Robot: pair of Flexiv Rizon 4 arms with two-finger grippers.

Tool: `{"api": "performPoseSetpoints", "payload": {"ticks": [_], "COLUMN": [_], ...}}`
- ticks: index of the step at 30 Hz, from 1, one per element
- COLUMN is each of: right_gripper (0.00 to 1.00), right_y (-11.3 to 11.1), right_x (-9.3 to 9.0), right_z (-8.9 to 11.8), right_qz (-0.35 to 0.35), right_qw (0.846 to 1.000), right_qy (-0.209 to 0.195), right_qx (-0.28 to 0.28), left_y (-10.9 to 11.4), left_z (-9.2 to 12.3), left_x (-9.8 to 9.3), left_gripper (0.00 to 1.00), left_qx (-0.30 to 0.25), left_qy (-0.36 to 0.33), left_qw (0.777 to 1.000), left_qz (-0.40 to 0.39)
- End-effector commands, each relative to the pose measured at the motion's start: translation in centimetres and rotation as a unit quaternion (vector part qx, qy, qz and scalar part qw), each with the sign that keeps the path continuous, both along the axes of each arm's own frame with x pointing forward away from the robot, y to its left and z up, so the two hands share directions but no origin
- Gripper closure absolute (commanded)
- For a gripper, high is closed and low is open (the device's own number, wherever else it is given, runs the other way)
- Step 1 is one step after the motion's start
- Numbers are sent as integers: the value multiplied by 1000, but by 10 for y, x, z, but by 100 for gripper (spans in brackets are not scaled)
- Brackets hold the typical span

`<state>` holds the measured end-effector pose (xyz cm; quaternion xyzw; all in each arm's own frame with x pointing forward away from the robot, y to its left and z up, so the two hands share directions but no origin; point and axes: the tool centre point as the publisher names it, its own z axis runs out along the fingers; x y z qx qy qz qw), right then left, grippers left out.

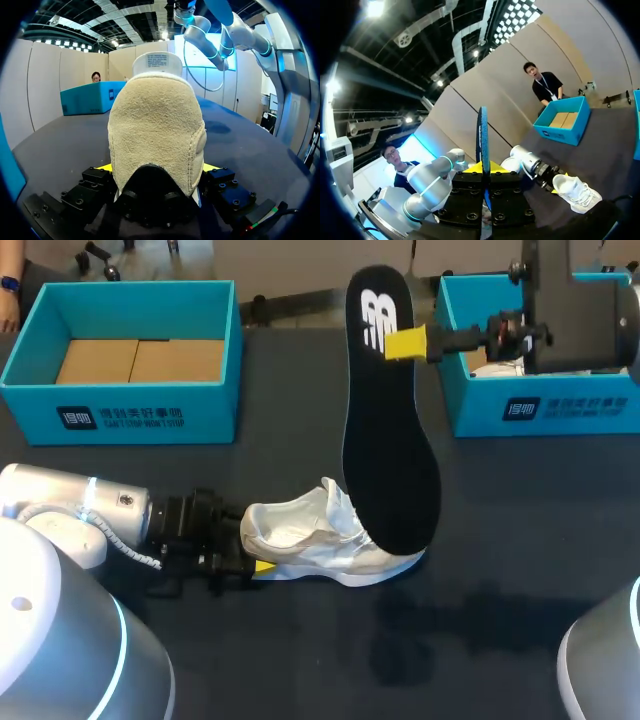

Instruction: Take the shoe out of the shoebox, open the shoe tongue, remove and reinsert the insole, then place the shoe into the shoebox

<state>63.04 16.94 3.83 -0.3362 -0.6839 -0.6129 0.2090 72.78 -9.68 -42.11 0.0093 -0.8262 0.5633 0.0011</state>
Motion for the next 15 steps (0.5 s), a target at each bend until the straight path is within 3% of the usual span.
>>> {"api": "performPoseSetpoints", "payload": {"ticks": [1, 15], "right_gripper": [100, 100], "right_y": [1, 1], "right_x": [-4, -4], "right_z": [-9, -9], "right_qz": [-13, -13], "right_qw": [1000, 1000], "right_qy": [-6, -6], "right_qx": [-2, -2], "left_y": [-2, 0], "left_z": [-4, -4], "left_x": [1, 2], "left_gripper": [100, 100], "left_qx": [1, 5], "left_qy": [0, -1], "left_qw": [1000, 1000], "left_qz": [-1, 4]}}
